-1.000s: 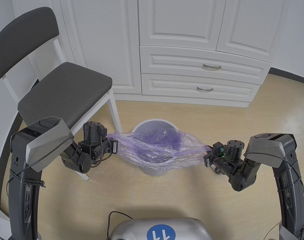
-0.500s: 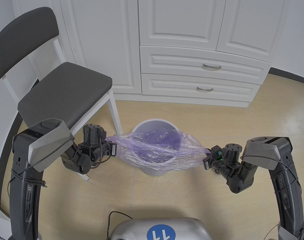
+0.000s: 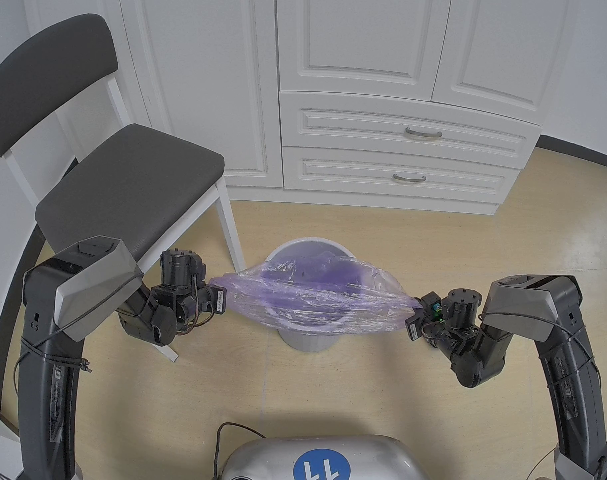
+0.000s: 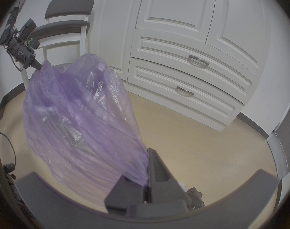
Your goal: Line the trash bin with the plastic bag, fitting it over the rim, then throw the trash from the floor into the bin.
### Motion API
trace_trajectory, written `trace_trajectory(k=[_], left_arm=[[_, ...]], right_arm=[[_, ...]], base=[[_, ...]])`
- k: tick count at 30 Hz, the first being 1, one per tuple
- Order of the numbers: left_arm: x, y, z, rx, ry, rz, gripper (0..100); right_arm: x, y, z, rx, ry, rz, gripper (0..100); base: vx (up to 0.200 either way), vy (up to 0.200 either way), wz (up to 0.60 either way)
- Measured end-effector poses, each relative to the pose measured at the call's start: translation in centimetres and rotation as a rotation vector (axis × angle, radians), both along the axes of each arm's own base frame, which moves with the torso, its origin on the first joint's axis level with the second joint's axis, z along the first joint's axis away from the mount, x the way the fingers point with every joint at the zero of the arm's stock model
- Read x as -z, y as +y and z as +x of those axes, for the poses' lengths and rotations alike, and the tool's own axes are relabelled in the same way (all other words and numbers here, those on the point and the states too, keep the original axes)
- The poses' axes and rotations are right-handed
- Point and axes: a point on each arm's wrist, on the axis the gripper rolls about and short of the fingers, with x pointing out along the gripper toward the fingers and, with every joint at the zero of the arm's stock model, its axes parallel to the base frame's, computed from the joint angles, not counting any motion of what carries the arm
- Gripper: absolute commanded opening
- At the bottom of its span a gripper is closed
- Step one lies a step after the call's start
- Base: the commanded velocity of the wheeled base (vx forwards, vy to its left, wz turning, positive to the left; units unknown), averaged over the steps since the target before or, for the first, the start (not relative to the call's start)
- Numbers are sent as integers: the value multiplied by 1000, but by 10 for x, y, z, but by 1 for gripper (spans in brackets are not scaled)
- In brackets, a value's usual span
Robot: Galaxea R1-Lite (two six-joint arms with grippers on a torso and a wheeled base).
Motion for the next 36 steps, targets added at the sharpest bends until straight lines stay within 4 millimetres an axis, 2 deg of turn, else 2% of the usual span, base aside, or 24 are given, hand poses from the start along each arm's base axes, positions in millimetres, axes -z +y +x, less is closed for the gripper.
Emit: trace_trajectory(k=[6, 7, 19, 29, 36], left_arm=[[-1, 1, -1, 1, 3, 0, 0], [-1, 1, -2, 2, 4, 0, 0], [-9, -4, -9, 18, 1, -2, 0], [-14, -6, -10, 20, -9, -6, 0], [-15, -5, -9, 19, -13, -7, 0]], right_arm=[[1, 0, 0, 0, 1, -3, 0], [1, 0, 0, -1, 0, -7, 100], [1, -1, -1, -69, 11, 29, 100], [7, 0, -13, -174, 131, 255, 100], [-5, -10, -14, -340, 137, 454, 100]], base=[[0, 0, 0], [0, 0, 0], [0, 0, 0], [0, 0, 0], [0, 0, 0]])
